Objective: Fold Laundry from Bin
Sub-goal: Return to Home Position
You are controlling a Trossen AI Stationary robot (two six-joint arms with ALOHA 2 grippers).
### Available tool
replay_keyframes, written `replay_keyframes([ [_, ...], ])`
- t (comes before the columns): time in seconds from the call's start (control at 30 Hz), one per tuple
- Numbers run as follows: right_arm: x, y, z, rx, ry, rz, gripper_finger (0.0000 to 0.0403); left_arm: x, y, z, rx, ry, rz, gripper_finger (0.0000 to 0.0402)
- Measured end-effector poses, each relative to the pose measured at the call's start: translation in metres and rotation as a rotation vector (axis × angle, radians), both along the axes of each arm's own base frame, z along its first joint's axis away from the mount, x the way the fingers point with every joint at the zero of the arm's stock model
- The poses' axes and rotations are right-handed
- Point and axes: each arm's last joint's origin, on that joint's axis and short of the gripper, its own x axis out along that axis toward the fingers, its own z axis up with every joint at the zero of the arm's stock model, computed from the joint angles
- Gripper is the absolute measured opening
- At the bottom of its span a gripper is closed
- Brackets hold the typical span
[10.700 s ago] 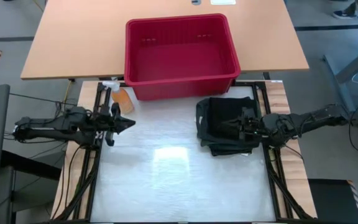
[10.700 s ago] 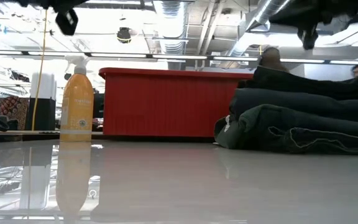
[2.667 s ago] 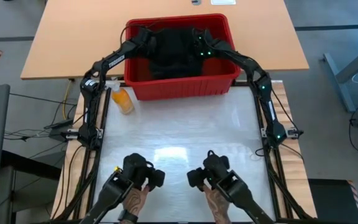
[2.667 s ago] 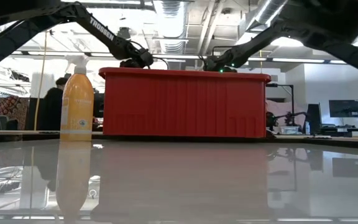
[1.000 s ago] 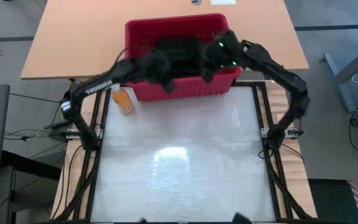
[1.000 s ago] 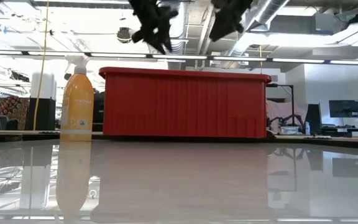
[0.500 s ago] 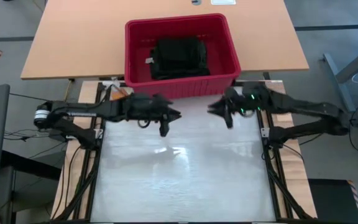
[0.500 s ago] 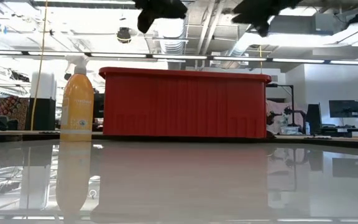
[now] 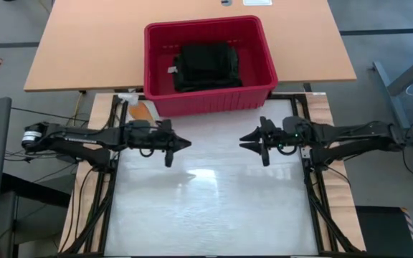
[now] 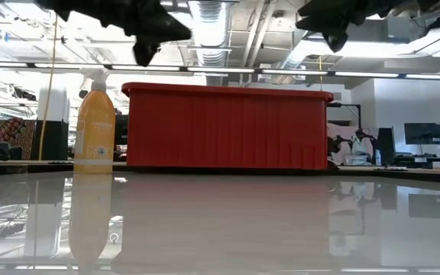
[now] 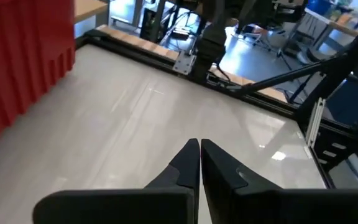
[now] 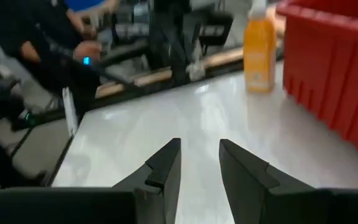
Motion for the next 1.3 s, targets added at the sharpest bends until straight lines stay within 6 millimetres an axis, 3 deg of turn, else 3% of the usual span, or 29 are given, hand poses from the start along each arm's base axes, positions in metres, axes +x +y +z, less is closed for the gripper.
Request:
replay_keyframes([
  [0.2, -0.007, -0.003, -0.022, 0.035, -0.201, -0.02, 0.0104, -0.032, -0.005, -0.014, -0.026, -0.151, -0.013, 0.0],
  [0.4, -0.024, -0.009, -0.051, 0.128, -0.22, -0.07, 0.0064, -0.059, -0.007, -0.037, -0.056, -0.249, -0.015, 0.0],
  [0.67, -0.053, -0.012, -0.059, 0.136, -0.29, -0.104, 0.0018, -0.089, -0.004, -0.052, -0.075, -0.296, 0.036, 0.0],
  [1.07, -0.089, -0.017, -0.078, 0.139, -0.343, -0.181, 0.0021, -0.122, -0.004, -0.074, -0.133, -0.425, 0.092, 0.0],
  [1.3, -0.102, -0.016, -0.086, 0.134, -0.352, -0.188, 0.0021, -0.131, -0.004, -0.081, -0.163, -0.459, 0.115, 0.0],
])
